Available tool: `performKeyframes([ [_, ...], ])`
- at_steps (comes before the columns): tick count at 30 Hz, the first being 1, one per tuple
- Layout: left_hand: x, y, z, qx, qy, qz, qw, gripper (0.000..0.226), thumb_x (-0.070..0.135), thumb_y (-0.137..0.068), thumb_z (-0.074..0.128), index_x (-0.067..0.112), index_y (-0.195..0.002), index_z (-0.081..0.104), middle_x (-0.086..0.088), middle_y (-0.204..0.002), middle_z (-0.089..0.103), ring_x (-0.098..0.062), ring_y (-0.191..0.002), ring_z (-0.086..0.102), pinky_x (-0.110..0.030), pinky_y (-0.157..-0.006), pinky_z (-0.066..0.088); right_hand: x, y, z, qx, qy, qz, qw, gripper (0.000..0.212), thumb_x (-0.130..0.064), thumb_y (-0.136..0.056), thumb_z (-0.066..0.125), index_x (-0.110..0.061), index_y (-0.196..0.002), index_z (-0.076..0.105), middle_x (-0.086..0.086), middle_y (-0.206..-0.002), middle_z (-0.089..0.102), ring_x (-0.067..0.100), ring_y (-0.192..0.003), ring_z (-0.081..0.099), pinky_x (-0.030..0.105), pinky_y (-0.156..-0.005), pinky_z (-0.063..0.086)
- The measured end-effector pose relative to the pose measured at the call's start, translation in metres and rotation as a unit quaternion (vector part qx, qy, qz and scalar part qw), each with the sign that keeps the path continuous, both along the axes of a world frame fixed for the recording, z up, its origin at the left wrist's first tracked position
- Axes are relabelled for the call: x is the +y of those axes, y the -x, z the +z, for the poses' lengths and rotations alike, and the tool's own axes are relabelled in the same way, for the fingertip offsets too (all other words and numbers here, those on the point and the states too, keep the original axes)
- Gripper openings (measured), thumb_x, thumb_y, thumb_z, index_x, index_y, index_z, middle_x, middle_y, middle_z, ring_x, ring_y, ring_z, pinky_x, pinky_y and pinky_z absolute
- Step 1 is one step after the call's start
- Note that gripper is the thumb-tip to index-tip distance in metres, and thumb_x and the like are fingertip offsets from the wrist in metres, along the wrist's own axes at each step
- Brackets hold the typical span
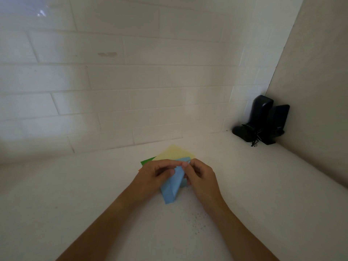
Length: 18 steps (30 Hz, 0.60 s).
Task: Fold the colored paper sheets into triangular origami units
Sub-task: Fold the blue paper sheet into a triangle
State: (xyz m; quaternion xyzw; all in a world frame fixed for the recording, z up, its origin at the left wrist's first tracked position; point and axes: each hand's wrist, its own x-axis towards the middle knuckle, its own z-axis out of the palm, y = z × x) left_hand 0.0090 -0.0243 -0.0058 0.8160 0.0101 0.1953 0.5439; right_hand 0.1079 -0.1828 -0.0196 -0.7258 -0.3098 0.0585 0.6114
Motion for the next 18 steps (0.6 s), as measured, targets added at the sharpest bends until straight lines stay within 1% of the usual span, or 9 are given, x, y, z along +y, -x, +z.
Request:
performKeyframes([
  [1, -0.0003, 0.0003, 0.0002, 0.002, 0.001, 0.000, 1.000, 0.039, 0.006, -0.103, 0.059, 0.037, -0.119, 0.076, 0.012, -0.111, 0.077, -0.010, -0.107, 0.070, -0.024, -0.091, 0.053, 0.0001, -0.0002, -0.0001, -0.002, 0.002, -0.001, 1.000, 0.036, -0.029, -0.102, 0.062, -0.005, -0.076, 0.056, -0.001, -0.064, 0.057, 0.009, -0.064, 0.056, 0.023, -0.059, 0.042],
  [3, 0.0002, -0.0002, 0.0000, 0.006, -0.001, 0.003, 1.000, 0.041, 0.006, -0.102, 0.060, 0.041, -0.117, 0.076, 0.011, -0.107, 0.076, -0.009, -0.104, 0.069, -0.024, -0.090, 0.054, 0.0001, -0.0009, -0.0009, -0.007, 0.004, -0.005, 1.000, 0.036, -0.031, -0.101, 0.063, -0.005, -0.076, 0.057, 0.007, -0.067, 0.059, 0.011, -0.064, 0.057, 0.025, -0.059, 0.042],
  [4, 0.0005, -0.0007, -0.0004, 0.009, -0.001, 0.006, 1.000, 0.041, 0.006, -0.102, 0.060, 0.041, -0.117, 0.076, 0.011, -0.105, 0.076, -0.009, -0.102, 0.069, -0.024, -0.089, 0.053, -0.0001, -0.0013, -0.0017, -0.010, 0.004, -0.006, 1.000, 0.036, -0.032, -0.101, 0.063, -0.006, -0.077, 0.057, 0.010, -0.070, 0.061, 0.015, -0.065, 0.058, 0.026, -0.059, 0.043],
  [6, 0.0009, -0.0010, -0.0007, 0.013, 0.000, 0.010, 1.000, 0.040, 0.006, -0.102, 0.061, 0.040, -0.116, 0.077, 0.012, -0.103, 0.075, -0.008, -0.100, 0.068, -0.023, -0.087, 0.052, -0.0005, -0.0022, -0.0032, -0.010, 0.002, -0.009, 1.000, 0.036, -0.033, -0.100, 0.065, -0.006, -0.078, 0.059, 0.014, -0.075, 0.063, 0.029, -0.070, 0.062, 0.027, -0.060, 0.044],
  [8, 0.0007, -0.0007, -0.0007, 0.016, 0.000, 0.011, 1.000, 0.040, 0.005, -0.101, 0.061, 0.039, -0.116, 0.077, 0.013, -0.103, 0.075, -0.008, -0.101, 0.068, -0.022, -0.087, 0.052, -0.0004, -0.0026, -0.0040, -0.002, -0.001, -0.011, 1.000, 0.035, -0.033, -0.100, 0.066, -0.005, -0.080, 0.060, 0.017, -0.077, 0.063, 0.035, -0.078, 0.065, 0.029, -0.061, 0.047],
  [11, 0.0008, -0.0005, -0.0005, 0.018, 0.006, 0.009, 1.000, 0.039, 0.005, -0.101, 0.061, 0.038, -0.115, 0.077, 0.014, -0.106, 0.075, -0.009, -0.104, 0.069, -0.022, -0.088, 0.053, 0.0000, -0.0019, -0.0028, 0.005, 0.000, -0.015, 1.000, 0.034, -0.032, -0.099, 0.067, -0.005, -0.078, 0.060, 0.016, -0.077, 0.064, 0.031, -0.079, 0.068, 0.027, -0.062, 0.048],
  [14, 0.0016, -0.0009, -0.0016, 0.017, 0.002, 0.014, 1.000, 0.040, 0.005, -0.100, 0.062, 0.039, -0.116, 0.077, 0.013, -0.108, 0.076, -0.008, -0.106, 0.069, -0.021, -0.090, 0.052, -0.0003, -0.0011, -0.0009, 0.007, 0.001, -0.018, 1.000, 0.033, -0.030, -0.100, 0.065, -0.006, -0.078, 0.062, 0.010, -0.074, 0.066, 0.020, -0.075, 0.070, 0.023, -0.061, 0.048],
  [16, 0.0029, -0.0009, -0.0029, 0.016, 0.004, 0.018, 1.000, 0.038, 0.005, -0.100, 0.062, 0.036, -0.116, 0.078, 0.011, -0.109, 0.076, -0.007, -0.107, 0.069, -0.023, -0.092, 0.053, -0.0008, -0.0005, 0.0008, 0.016, -0.001, -0.017, 1.000, 0.030, -0.028, -0.101, 0.063, -0.010, -0.078, 0.065, 0.002, -0.071, 0.067, 0.010, -0.069, 0.066, 0.023, -0.062, 0.048],
  [18, 0.0036, -0.0009, -0.0038, 0.017, 0.011, 0.021, 1.000, 0.035, 0.007, -0.100, 0.064, 0.035, -0.115, 0.078, 0.011, -0.107, 0.076, -0.007, -0.105, 0.070, -0.023, -0.090, 0.054, -0.0013, -0.0006, 0.0016, 0.020, -0.001, -0.020, 1.000, 0.029, -0.026, -0.103, 0.061, -0.013, -0.077, 0.067, -0.004, -0.068, 0.067, 0.006, -0.063, 0.059, 0.025, -0.061, 0.046],
])
